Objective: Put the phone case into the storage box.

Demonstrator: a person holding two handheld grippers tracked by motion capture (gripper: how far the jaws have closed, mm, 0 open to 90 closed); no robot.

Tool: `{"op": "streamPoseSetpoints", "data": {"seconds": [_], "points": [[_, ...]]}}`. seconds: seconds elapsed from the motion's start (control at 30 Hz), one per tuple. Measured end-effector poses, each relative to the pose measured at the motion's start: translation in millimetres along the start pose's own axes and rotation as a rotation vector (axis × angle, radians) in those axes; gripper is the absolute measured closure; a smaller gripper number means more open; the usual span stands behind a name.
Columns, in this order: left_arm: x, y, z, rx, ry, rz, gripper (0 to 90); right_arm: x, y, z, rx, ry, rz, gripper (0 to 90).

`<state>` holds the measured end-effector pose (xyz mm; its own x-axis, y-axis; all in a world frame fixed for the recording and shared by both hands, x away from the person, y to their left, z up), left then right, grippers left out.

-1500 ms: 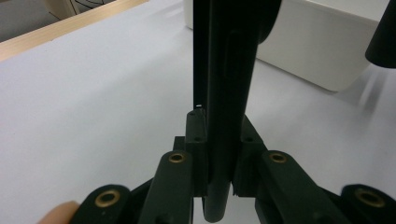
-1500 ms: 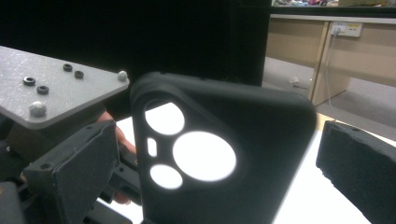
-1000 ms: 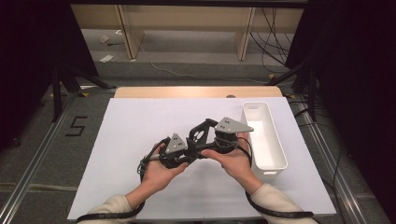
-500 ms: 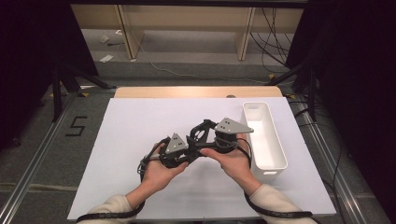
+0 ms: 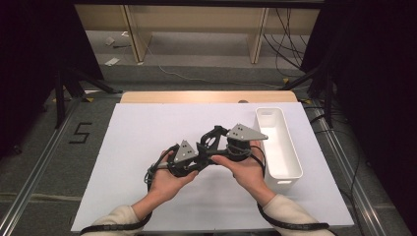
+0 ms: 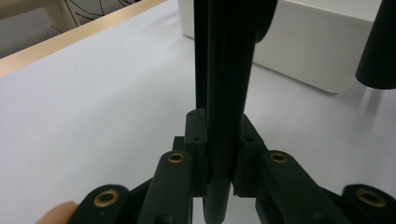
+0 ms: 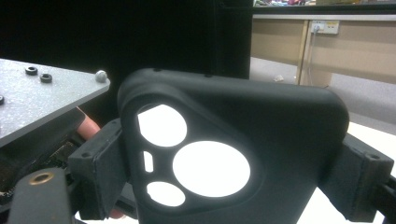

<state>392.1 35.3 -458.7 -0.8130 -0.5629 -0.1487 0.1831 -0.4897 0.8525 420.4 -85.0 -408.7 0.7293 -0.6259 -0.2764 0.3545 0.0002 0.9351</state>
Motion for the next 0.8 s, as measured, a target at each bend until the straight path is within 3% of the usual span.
{"op": "streamPoseSetpoints", "data": {"seconds": [0.27, 0.37, 0.5, 0.63, 0.8], "points": [[-0.5, 0.4, 2.1, 0.016, -0.012, -0.039, 77.3, 0.2, 1.0, 0.8, 0.001, 0.007, -0.015, 15.3], [-0.4, 1.5, 5.5, 0.032, -0.022, -0.058, 71.4, 0.4, 1.3, 1.3, 0.001, 0.002, -0.011, 15.3], [-1.6, 2.1, 10.6, 0.049, -0.040, -0.086, 58.2, 2.3, 2.6, 2.6, 0.007, -0.001, -0.015, 15.4], [-2.2, 3.1, 13.8, 0.077, -0.057, -0.072, 42.9, 4.7, 4.0, 3.8, 0.009, -0.010, -0.014, 15.5], [-2.7, 2.9, 17.3, 0.064, -0.035, -0.081, 17.1, 8.2, 5.9, 6.0, 0.014, -0.019, -0.023, 15.5]]}}
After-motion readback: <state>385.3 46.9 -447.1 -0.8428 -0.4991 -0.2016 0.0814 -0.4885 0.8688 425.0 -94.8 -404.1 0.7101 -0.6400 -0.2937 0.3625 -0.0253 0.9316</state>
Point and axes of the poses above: each handheld gripper's, and its own axes: z roughly backward along the jaws, y roughly out of its top, x roughly to its right, the point moved 5 cm from there along -z, roughly forward along the jaws, and after that the axes turned 11 degrees about -z, right-handed, at the moved point
